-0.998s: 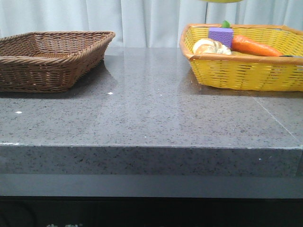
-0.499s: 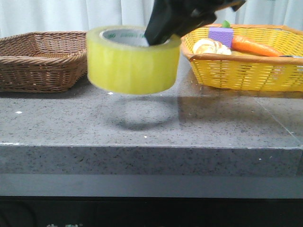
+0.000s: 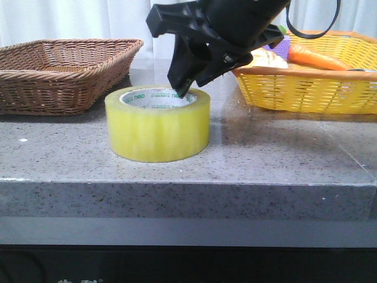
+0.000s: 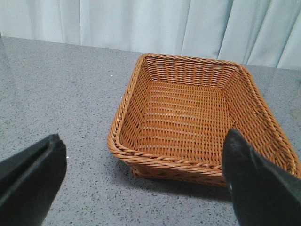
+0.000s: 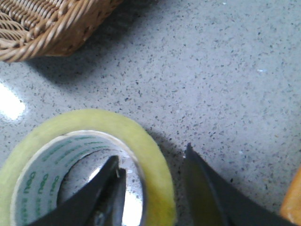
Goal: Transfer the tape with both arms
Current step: 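Lift the tape roll with the right gripper and set it on the table center, then open the right gripper and withdraw it from the tape roll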
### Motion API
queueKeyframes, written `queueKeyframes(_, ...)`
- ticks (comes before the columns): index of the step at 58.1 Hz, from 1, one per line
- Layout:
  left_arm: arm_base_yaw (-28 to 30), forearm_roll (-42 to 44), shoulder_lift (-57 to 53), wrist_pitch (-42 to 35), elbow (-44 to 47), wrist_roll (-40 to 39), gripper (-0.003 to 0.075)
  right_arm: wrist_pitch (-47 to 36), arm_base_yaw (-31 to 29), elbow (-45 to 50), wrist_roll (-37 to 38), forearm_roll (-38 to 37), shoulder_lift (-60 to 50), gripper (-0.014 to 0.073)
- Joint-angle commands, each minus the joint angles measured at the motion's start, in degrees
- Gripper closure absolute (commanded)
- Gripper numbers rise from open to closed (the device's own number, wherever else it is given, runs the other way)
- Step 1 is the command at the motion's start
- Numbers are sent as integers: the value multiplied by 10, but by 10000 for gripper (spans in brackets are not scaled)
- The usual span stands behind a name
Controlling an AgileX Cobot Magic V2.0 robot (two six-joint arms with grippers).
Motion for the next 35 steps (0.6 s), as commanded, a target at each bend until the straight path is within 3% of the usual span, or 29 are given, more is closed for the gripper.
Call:
queueKeyframes(1,1,0,4,-40,-21,-1,61,-33,-1,-20,-5,9,-44,239)
queueKeyframes(11,1,0,4,-40,-21,-1,61,-28,-1,-20,-5,9,-103,315)
queueKeyframes(26,1,0,4,-38,-21,-1,61,-20,-22,-20,-5,9,-156,643)
queueKeyframes(35,1,0,4,-38,-21,-1,61,0,-50,-19,-5,9,-190,662)
